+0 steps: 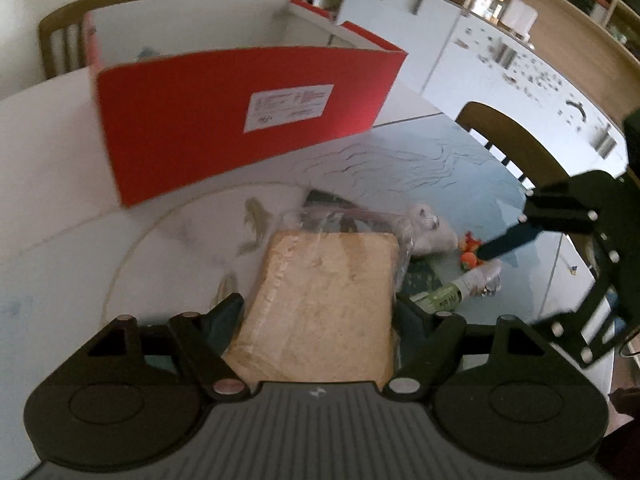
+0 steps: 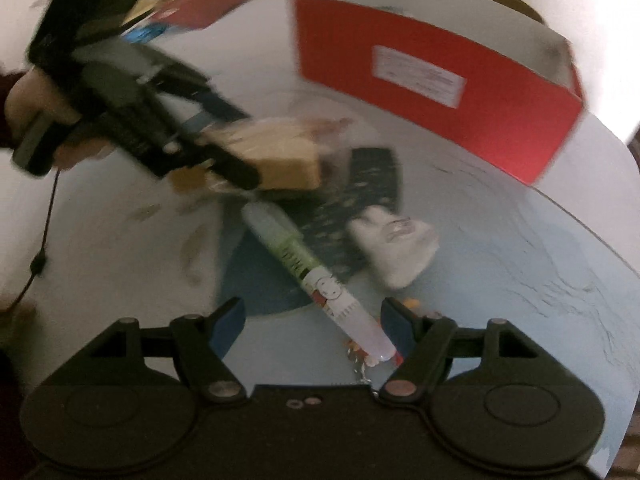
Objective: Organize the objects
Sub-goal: 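Grasp the bread packet with the left gripper while the right gripper grasps the green marker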
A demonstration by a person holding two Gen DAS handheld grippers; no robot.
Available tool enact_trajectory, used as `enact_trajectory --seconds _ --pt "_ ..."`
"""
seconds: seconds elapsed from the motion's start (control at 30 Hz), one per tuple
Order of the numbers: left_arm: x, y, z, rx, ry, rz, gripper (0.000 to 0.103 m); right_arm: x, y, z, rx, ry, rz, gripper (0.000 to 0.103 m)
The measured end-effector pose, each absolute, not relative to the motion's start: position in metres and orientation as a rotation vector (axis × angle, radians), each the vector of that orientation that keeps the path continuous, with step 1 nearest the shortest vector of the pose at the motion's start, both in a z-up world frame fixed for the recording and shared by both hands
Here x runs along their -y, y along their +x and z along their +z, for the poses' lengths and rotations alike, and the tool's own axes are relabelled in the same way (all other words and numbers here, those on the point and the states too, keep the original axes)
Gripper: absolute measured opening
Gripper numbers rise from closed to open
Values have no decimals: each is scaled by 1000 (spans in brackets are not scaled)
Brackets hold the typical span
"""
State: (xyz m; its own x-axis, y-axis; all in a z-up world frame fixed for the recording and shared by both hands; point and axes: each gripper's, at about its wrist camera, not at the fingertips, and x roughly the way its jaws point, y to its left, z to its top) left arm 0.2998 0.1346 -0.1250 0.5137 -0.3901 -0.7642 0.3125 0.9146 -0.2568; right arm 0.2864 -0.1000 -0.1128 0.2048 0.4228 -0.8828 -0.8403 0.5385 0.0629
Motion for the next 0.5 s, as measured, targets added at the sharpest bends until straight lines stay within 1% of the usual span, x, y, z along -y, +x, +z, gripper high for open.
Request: enact_trajectory --seconds 0.03,0.2,0.27,0.3,0.33,0.37,0.4,0.5 --pt "-136 295 -125 -937 -96 -414 79 97 281 -112 -1022 -511 961 72" --pt "-141 276 -122 -915 -137 -344 78 79 265 -113 -985 -581 1006 71" --pt "-144 269 -121 -908 -163 -314 78 69 262 -116 -972 -609 1007 70" --pt "-147 264 -120 -906 -168 -301 78 67 262 -119 -972 -613 1003 64" --pt "-148 260 -120 -906 -173 -288 78 64 261 -122 -977 -618 996 51" --pt "-150 257 -120 -906 -178 -279 78 61 262 -125 -986 -622 985 46" --pt "-152 254 -121 -907 -186 -272 78 61 264 -127 -995 -620 975 42" --pt "-157 245 -121 -904 -203 -249 78 63 265 -131 -1003 -595 966 40"
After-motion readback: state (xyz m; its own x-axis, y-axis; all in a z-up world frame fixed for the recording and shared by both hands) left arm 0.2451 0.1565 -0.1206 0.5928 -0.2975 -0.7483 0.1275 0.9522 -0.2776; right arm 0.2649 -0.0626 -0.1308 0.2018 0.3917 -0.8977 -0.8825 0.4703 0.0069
